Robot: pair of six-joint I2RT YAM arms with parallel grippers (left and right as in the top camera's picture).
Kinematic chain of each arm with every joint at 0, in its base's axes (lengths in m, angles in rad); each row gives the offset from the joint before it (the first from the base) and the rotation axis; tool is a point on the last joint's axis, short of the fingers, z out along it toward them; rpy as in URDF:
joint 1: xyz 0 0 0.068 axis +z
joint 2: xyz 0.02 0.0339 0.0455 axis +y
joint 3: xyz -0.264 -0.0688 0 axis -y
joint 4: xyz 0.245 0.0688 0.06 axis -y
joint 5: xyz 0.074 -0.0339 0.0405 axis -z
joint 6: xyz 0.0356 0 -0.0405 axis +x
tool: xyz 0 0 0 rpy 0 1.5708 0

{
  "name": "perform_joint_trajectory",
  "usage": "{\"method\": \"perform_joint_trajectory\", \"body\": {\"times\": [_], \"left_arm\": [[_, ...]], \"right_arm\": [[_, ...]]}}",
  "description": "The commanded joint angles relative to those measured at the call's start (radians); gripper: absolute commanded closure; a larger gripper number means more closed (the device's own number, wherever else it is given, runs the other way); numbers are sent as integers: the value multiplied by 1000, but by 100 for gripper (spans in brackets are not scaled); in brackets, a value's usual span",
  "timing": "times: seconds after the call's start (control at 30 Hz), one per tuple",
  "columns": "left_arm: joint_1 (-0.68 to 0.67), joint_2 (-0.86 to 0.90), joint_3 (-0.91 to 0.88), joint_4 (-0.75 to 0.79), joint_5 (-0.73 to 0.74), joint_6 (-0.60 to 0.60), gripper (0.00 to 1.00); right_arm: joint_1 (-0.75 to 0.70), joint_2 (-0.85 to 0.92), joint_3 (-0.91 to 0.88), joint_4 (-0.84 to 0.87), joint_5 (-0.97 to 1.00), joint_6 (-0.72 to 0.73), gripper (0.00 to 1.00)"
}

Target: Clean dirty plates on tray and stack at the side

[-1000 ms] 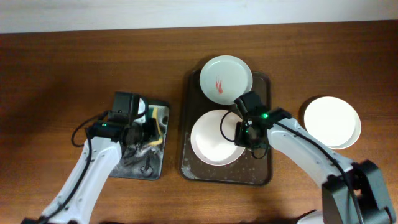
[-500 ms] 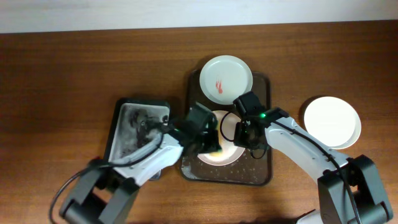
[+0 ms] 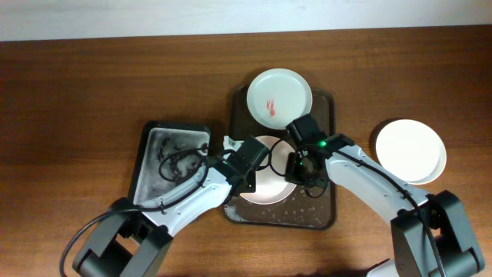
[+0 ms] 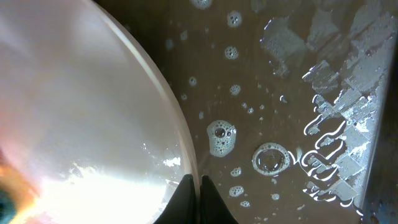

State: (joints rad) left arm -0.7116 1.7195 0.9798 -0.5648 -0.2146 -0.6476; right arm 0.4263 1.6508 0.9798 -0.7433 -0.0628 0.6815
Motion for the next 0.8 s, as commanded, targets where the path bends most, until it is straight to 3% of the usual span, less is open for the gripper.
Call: {"method": "perform_joint_trajectory", "body": {"times": [0.0,0.13,0.3,0.4,0.5,0.6,0.67,0.77], "left_arm": [[20,-59,-2,-23,-67,39,100],[29,-247,26,-35,103,82,100],[138,-464,25,-203,83,177,100],[252,-473,-1,-263,64,259,100],[414,-472,-134,-193,76,283,100],[530,-472,-267,-43,260,337,100],[574,-472,-334,44,348,356,100],[580,-472,-343,51,350,378,100]], "right_arm": [[-16,-7,0,-37,101,7,96],[-16,-76,1,-38,101,-69,96],[-14,-249,1,-55,109,-257,96],[-10,-352,1,-100,187,-266,96],[75,-461,2,-136,382,-267,96],[227,-485,2,-159,621,-267,96],[328,-473,2,-158,774,-283,96],[452,-462,3,-132,953,-412,96]]}}
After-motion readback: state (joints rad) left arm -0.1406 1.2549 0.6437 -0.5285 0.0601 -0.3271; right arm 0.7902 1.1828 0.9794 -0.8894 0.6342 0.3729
